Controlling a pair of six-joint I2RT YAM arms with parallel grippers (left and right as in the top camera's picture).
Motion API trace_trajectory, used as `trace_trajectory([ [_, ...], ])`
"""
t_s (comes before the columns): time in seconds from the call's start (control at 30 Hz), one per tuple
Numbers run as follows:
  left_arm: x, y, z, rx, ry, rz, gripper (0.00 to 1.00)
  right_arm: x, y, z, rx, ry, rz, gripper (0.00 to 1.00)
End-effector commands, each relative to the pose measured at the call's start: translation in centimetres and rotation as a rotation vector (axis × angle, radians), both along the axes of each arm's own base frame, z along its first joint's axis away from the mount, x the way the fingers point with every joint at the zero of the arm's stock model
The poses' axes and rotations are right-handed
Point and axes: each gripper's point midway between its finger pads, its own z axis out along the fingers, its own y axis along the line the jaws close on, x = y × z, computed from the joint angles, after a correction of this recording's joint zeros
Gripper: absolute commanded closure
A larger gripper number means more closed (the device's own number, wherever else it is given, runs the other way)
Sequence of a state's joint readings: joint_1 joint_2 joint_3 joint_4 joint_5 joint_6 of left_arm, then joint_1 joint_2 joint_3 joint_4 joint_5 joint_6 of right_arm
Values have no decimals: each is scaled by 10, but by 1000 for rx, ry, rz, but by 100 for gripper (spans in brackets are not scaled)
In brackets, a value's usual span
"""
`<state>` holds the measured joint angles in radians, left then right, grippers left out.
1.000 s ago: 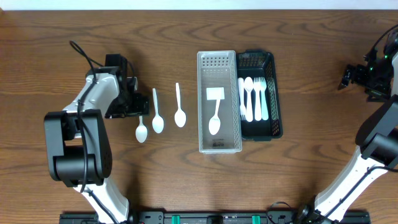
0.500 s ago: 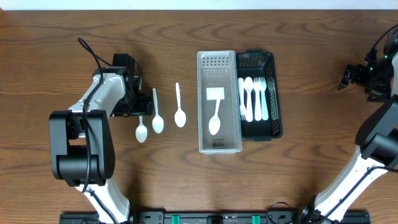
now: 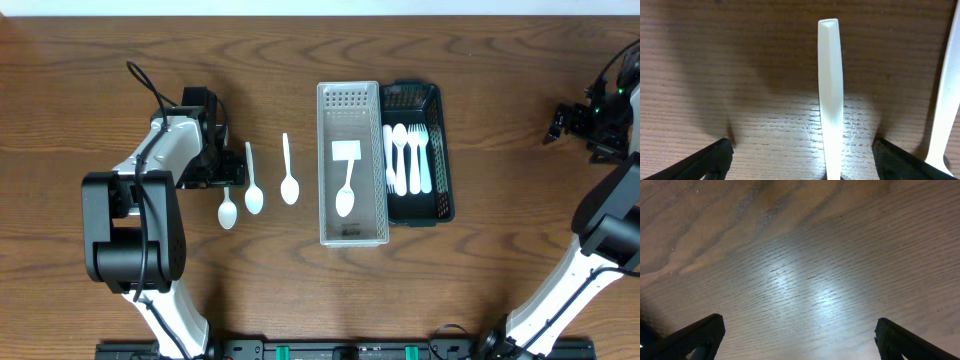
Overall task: Pack container
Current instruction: 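Lower the left gripper and grasp the spoon's handle, then carry the spoon with the left gripper into the gray tray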
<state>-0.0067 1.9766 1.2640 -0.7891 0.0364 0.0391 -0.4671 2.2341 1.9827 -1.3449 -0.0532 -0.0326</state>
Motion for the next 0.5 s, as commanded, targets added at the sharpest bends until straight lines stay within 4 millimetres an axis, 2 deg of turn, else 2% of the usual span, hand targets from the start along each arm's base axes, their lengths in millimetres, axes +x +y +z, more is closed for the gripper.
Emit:
trace_trajectory([
  [0.0,-15,4,-24,20,82,15,21,0,0,3,0,-6,-15,1],
  [0.07,-15,4,-24,20,78,15,49,0,0,3,0,-6,-15,1],
  [0.13,-15,4,-24,20,79,15,64,0,0,3,1,-6,-15,1],
  [0.2,-15,4,-24,20,80,15,74,0,0,3,0,-6,-15,1],
  [0.4,-15,4,-21,20,83,15,92,0,0,3,1,-6,-15,1],
  [0.47,-14,4,-17,20,86,15,94,0,0,3,0,-6,-15,1],
])
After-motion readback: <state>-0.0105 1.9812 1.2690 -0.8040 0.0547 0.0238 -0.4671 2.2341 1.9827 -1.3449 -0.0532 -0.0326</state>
